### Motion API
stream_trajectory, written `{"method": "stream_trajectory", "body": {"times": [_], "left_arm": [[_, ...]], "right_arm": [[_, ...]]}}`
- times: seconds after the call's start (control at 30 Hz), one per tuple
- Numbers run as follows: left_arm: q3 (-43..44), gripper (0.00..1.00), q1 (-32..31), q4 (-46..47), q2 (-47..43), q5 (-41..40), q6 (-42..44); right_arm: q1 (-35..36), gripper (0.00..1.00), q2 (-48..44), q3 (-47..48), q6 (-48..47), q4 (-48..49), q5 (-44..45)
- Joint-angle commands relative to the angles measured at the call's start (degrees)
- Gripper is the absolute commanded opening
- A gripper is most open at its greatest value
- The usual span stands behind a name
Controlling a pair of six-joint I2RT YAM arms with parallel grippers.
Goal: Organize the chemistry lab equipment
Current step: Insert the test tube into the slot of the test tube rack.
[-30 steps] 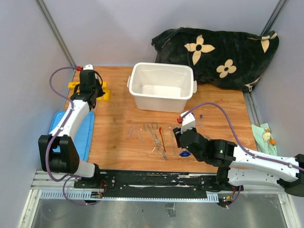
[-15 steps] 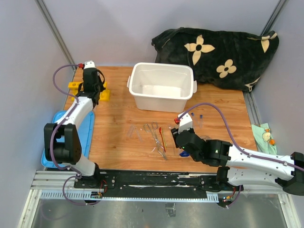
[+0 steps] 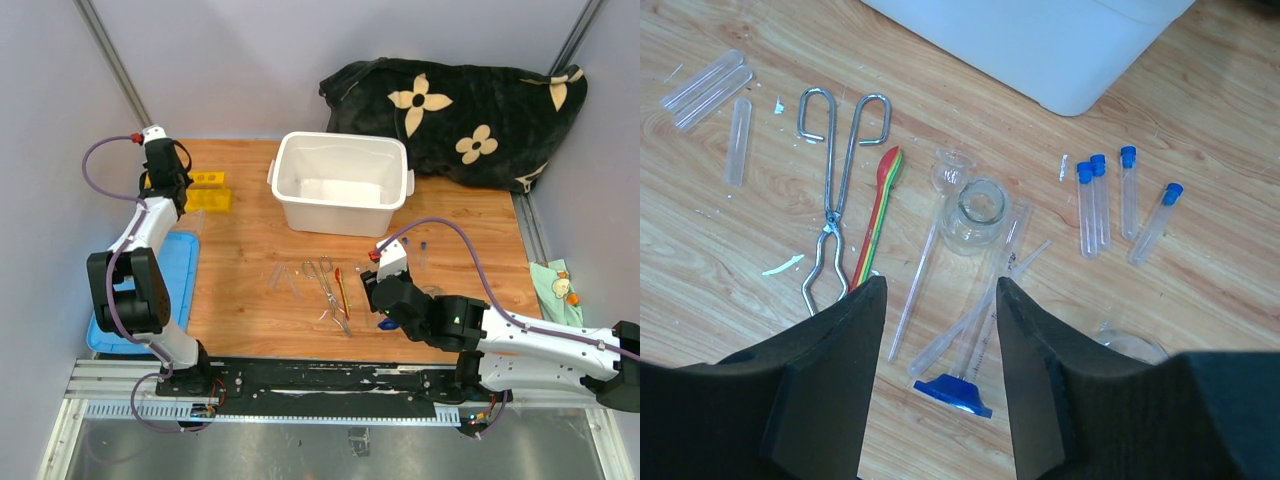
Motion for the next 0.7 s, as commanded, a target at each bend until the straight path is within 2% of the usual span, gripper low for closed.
{"method": "stream_trajectory", "body": {"times": [0.0, 0.67], "left_arm": [[1.2, 0.0, 2.8, 1.6, 0.3, 2.1, -1.5], [6.6, 0.0, 5.3, 1.9, 6.7, 1.9, -0.9]], "right_arm": [[1.0, 0.51, -0.3, -0.5, 0.1, 0.8, 3.2], [-0.1, 0.55, 2.8, 0.2, -0.4, 1.3, 3.1]]}}
